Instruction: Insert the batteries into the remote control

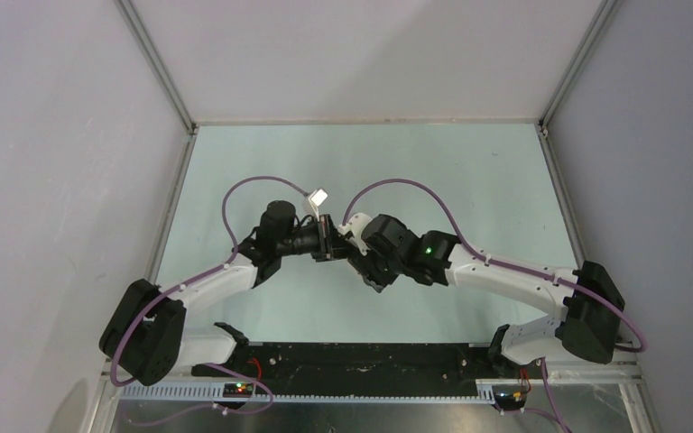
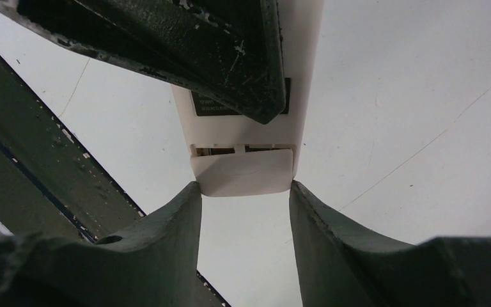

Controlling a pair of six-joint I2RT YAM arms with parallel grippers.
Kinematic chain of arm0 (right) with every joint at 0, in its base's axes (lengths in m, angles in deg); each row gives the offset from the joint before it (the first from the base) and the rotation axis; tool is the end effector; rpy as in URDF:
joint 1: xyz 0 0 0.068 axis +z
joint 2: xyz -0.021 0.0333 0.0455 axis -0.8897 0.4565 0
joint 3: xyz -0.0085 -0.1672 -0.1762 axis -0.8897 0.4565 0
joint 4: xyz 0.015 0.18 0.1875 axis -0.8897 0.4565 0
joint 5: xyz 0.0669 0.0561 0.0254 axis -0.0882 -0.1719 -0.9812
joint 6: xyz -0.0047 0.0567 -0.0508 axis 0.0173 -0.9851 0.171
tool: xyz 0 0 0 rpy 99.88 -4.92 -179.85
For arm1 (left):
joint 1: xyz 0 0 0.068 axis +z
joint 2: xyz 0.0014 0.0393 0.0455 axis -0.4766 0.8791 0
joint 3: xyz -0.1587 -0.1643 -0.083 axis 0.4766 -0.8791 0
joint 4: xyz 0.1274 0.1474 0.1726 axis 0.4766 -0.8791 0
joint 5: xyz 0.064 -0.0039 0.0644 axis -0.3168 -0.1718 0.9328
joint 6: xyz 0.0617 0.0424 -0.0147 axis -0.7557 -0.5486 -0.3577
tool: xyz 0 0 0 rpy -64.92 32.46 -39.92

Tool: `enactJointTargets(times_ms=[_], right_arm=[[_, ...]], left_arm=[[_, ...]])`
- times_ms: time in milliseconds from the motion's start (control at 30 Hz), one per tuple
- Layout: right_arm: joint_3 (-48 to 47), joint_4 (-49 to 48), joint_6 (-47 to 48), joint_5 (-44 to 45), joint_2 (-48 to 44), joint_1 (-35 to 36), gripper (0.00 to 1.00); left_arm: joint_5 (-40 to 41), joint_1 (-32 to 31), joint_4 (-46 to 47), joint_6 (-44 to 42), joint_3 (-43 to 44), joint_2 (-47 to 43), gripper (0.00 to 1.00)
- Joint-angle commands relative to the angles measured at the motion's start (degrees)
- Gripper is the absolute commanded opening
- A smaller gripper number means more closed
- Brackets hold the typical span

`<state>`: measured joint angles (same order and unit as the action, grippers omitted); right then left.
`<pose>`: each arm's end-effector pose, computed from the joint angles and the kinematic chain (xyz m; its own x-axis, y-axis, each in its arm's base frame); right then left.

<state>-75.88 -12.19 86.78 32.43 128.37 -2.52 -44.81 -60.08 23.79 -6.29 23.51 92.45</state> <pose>0.1597 0.2696 0.2160 -0.4304 -0.6504 -0.6259 -0.8192 0.5726 -0.0317 0.2237 -0.1842 0.1756 -0.8813 -0.1242 -0.4560 0.3706 0.4174 -0.8298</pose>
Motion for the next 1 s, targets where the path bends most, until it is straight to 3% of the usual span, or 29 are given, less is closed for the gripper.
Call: enactJointTargets(times_ms=[0, 967], right_arm=[[-2.62, -0.44, -0.23, 2.18, 0.35, -1.10, 0.52], [-6.26, 2.07, -4.48, 4.28, 5.09, -3.51, 0.51]], left_arm=[[-2.51, -1.18, 1.04, -1.46, 2.37, -1.19, 0.00], [-2.40, -1.47, -1.11, -1.55, 3.16, -1.18, 0.00]])
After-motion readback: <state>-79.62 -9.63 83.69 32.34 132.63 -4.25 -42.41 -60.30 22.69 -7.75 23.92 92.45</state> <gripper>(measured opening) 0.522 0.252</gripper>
